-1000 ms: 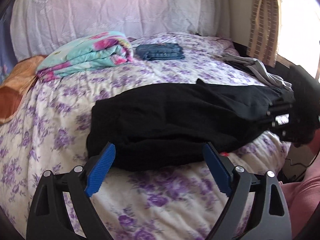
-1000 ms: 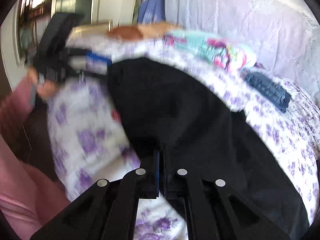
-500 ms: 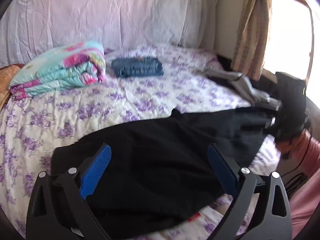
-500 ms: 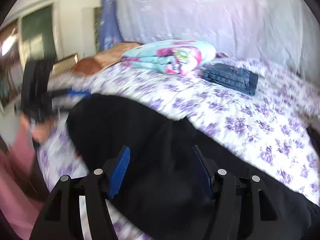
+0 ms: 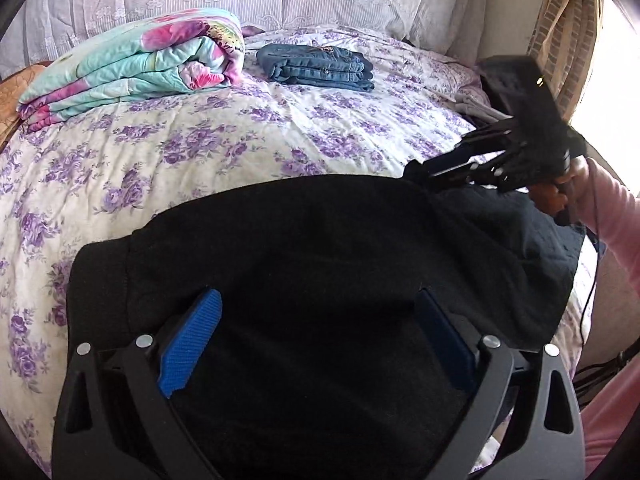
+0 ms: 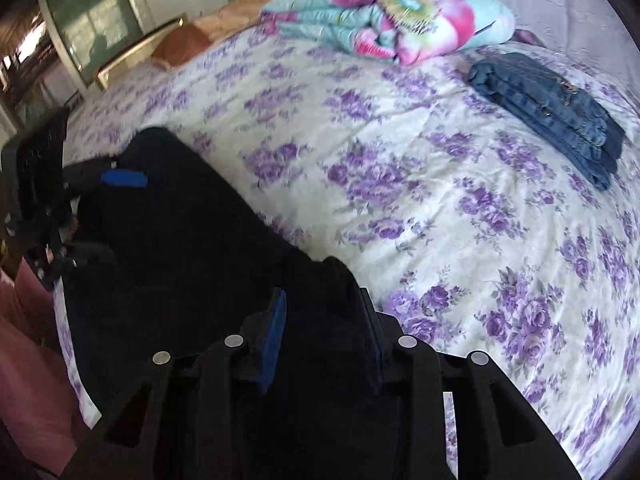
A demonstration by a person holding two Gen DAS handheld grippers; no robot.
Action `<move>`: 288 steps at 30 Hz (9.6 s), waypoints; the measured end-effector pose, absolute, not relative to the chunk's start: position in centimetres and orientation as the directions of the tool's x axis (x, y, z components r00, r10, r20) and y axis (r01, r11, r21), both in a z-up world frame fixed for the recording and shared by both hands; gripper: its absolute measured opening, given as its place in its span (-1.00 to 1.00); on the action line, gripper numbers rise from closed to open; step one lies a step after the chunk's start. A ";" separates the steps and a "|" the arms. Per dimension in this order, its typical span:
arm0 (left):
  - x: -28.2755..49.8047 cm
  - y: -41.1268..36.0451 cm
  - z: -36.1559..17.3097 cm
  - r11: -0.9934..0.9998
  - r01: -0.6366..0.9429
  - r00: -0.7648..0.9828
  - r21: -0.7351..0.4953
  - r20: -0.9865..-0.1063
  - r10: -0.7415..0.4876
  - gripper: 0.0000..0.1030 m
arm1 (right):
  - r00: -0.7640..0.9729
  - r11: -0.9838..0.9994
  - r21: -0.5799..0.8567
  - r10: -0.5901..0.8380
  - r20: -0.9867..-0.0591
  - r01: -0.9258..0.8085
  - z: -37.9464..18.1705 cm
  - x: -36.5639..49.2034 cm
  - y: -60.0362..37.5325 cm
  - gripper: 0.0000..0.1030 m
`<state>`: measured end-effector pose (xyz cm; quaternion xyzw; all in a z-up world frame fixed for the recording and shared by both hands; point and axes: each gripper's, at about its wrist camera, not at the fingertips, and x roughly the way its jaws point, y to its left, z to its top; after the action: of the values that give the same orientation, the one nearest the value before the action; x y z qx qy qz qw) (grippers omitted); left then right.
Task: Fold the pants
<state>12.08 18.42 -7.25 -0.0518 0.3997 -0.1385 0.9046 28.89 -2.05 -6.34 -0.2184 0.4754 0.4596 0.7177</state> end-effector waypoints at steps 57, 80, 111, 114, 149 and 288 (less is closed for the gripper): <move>8.9 4.0 -2.9 0.858 0.470 0.635 -0.209 -0.595 -0.493 0.87 | 0.748 0.879 0.231 -0.187 -0.637 0.417 -2.8 7.2 -42.3 0.15; 9.8 -1.9 -9.3 0.854 0.491 0.527 -0.173 -0.721 -0.449 0.89 | 0.570 0.928 -0.365 -0.342 -0.747 0.079 -7.0 21.7 -42.4 -0.43; 8.7 3.6 -7.8 0.878 0.447 0.588 -0.170 -0.683 -0.432 0.89 | 0.671 0.879 0.270 -0.073 -0.738 0.394 -7.2 10.7 -48.6 -0.48; 8.8 3.7 -7.9 0.880 0.441 0.589 -0.177 -0.683 -0.432 0.89 | 0.672 0.888 0.258 -0.073 -0.737 0.380 -7.8 10.8 -49.1 -0.57; 3.8 25.8 -4.5 0.985 -0.164 0.741 0.046 -0.653 0.154 0.92 | 0.535 0.758 0.018 0.476 -0.698 -0.652 -5.9 4.9 0.6 0.26; 9.7 6.0 -7.4 0.943 0.044 0.805 -0.330 -0.548 -0.229 0.91 | 0.639 0.668 -0.344 0.257 -0.725 -0.660 -5.8 7.1 -9.9 -0.88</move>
<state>9.74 5.99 -7.36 -0.1526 0.3040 -0.0729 0.9375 7.12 -9.93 -5.84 -0.3057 0.3289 0.2691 0.8521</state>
